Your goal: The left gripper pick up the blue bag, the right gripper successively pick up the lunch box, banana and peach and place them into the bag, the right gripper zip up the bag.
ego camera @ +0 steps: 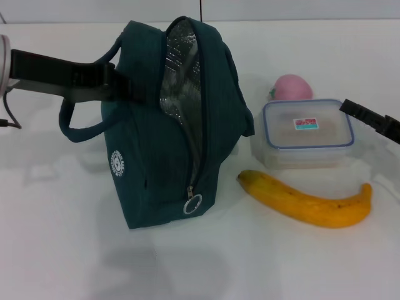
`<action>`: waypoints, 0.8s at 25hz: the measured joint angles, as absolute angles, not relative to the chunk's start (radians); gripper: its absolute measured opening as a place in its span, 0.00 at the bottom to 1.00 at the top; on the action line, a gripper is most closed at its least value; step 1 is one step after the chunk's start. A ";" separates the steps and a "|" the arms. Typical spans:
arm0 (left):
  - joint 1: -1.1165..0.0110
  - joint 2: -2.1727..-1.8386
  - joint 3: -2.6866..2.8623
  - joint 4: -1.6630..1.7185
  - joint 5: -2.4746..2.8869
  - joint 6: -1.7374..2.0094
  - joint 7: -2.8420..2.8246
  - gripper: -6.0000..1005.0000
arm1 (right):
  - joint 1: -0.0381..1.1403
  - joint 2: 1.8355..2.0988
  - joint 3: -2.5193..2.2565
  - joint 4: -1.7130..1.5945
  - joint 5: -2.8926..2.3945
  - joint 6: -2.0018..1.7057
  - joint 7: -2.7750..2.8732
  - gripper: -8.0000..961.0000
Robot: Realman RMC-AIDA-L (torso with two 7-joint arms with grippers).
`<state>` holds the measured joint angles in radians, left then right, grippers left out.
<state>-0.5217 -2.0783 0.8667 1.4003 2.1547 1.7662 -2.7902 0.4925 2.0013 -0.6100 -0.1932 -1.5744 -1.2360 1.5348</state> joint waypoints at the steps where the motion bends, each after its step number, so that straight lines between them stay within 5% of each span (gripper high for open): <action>1: -0.522 -2.078 0.867 1.400 2.154 1.765 -2.790 0.05 | 0.496 2.002 -0.613 -0.187 -1.575 -1.234 1.541 0.91; 20: -0.520 -2.082 0.867 1.403 2.138 1.758 -2.782 0.05 | 0.502 1.986 -0.706 -0.185 -1.575 -1.293 1.695 0.90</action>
